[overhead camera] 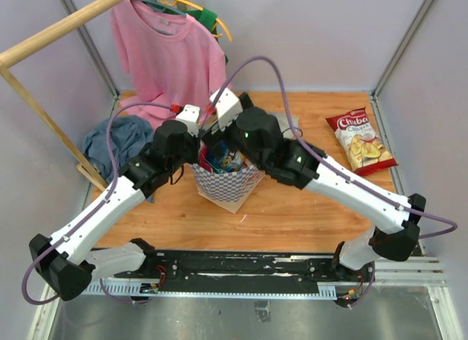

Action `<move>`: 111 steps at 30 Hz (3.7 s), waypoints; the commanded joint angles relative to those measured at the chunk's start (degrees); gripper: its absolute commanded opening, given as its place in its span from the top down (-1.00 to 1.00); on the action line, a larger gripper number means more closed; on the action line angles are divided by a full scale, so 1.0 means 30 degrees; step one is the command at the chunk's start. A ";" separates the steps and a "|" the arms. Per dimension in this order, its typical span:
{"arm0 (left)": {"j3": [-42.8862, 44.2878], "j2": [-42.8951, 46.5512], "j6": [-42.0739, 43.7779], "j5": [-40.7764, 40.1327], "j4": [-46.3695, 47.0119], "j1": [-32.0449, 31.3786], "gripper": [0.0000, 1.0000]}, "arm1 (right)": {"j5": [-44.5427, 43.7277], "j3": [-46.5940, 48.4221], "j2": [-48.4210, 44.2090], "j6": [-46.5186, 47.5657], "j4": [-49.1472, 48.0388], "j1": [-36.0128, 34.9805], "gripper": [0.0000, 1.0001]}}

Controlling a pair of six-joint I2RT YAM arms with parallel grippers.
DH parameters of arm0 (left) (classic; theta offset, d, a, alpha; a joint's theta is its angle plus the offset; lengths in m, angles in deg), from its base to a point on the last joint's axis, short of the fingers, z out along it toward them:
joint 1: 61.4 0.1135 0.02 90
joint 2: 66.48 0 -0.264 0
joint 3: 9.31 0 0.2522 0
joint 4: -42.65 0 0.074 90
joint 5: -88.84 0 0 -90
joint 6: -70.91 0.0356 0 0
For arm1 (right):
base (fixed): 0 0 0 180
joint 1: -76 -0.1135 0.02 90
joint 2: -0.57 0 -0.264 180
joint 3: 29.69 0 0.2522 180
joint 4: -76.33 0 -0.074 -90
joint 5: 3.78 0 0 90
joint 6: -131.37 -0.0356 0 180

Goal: Take the snacks out of the paper bag

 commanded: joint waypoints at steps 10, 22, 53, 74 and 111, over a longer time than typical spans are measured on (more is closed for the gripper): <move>-0.1502 0.0900 -0.0848 0.1487 0.5000 -0.0741 0.99 | 0.4531 -0.5081 -0.1464 -0.6102 0.4405 0.3761 -0.98; -0.2706 -0.0770 -0.0933 -0.0997 0.6450 -0.3999 0.99 | 0.4797 -1.0790 -0.4942 -0.6418 0.5600 0.5301 -0.97; 0.2334 -0.6832 1.4363 -0.4240 1.3958 -0.7596 0.99 | 0.1264 -2.5899 -0.6490 -1.7809 -1.4477 0.3376 -0.97; -0.7636 0.1304 1.2296 0.0211 1.6277 -0.6384 0.99 | -0.4069 -2.1693 -0.7335 -1.0242 -1.1907 -0.4558 -0.97; -0.7094 0.2021 0.9300 -0.0056 1.3886 -0.6974 0.99 | 0.2741 -1.7000 -0.5400 -1.1446 -0.2106 0.1505 -0.12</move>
